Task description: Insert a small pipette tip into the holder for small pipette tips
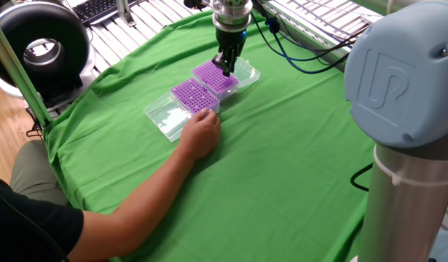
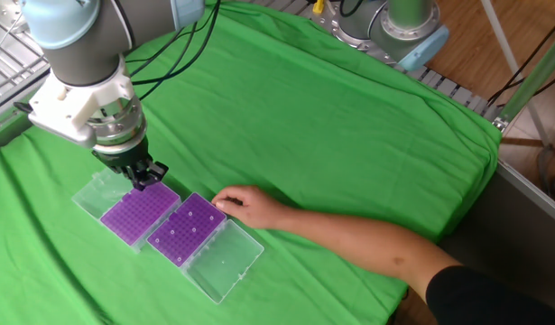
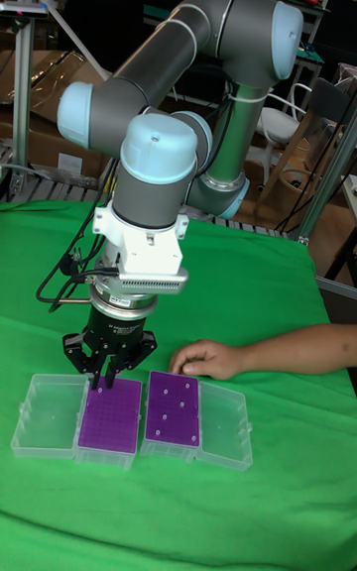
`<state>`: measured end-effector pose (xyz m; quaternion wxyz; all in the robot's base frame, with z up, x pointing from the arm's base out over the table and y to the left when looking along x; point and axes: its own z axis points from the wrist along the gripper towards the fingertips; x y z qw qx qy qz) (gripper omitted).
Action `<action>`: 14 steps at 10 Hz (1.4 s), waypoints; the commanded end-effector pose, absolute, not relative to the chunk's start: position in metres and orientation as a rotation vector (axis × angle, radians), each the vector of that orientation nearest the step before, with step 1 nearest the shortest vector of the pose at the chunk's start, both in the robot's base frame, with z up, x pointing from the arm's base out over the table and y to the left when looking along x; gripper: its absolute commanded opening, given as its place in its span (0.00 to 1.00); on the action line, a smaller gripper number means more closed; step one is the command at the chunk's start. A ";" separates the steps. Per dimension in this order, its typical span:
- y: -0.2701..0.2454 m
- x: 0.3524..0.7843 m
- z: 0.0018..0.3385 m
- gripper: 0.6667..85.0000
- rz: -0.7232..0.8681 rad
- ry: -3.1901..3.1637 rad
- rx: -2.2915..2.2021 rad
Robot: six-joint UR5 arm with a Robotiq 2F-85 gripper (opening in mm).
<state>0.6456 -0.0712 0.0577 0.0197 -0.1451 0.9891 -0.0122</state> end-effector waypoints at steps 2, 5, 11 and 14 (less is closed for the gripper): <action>-0.071 0.644 0.057 0.31 -0.020 3.066 -0.488; -0.065 0.642 0.057 0.32 0.006 3.078 -0.432; -0.014 0.631 0.068 0.33 0.025 3.155 -0.156; 0.023 0.626 0.070 0.31 0.067 3.178 0.015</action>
